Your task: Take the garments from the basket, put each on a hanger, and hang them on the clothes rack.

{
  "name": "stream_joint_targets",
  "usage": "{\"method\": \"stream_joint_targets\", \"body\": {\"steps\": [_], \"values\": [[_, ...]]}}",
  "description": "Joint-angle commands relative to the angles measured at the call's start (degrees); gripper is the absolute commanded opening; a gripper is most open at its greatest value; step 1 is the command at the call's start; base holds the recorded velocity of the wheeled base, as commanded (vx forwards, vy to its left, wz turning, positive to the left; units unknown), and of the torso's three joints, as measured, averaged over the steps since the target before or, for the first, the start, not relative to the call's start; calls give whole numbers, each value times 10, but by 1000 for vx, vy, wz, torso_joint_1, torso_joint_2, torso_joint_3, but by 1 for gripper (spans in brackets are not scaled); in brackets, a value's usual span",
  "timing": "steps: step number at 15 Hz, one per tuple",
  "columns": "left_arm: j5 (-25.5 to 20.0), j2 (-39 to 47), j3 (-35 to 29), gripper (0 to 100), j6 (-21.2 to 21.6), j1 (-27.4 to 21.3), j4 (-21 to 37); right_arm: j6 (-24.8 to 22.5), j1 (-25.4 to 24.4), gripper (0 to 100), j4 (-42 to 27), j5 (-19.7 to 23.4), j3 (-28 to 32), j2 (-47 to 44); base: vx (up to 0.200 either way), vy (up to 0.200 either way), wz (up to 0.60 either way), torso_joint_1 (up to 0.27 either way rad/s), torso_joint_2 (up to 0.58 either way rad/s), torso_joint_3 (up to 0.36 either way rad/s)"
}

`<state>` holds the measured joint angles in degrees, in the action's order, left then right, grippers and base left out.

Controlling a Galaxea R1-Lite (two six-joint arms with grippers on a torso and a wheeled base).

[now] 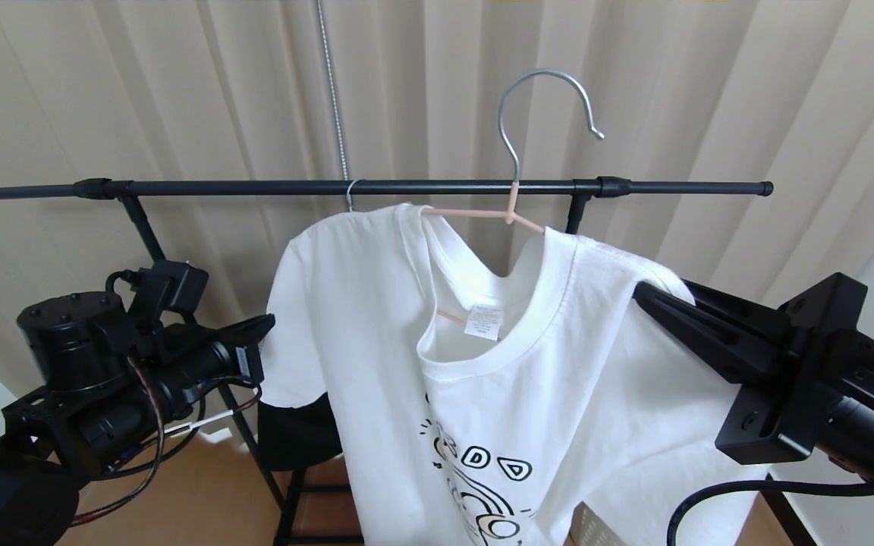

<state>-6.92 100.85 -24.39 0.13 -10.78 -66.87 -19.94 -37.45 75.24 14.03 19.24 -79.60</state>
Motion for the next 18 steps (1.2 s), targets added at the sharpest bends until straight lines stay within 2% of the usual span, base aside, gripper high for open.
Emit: {"method": "stream_joint_targets", "body": {"steps": [1, 8, 9, 14, 18], "values": [[0, 1, 5, 0, 0, 1, 0, 0, 0, 0, 0, 0, 0, 2, 0, 0, 0, 0, 0, 0], [0, -7, 4, 0, 0, -20, -1, 0, 0, 0, 0, 0, -1, -3, 0, 0, 0, 0, 0, 0], [0, -7, 5, 100, 0, -20, -1, 0, 0, 0, 0, 0, -1, -2, 0, 0, 0, 0, 0, 0], [-4, -29, 17, 100, 1, -21, -1, 0, 0, 0, 2, 0, -3, -2, 0, 0, 0, 0, 0, 0], [-6, -91, 44, 100, 0, -27, 0, 2, 0, 0, 2, 1, -4, -3, 0, 0, 0, 0, 0, 0]]}}
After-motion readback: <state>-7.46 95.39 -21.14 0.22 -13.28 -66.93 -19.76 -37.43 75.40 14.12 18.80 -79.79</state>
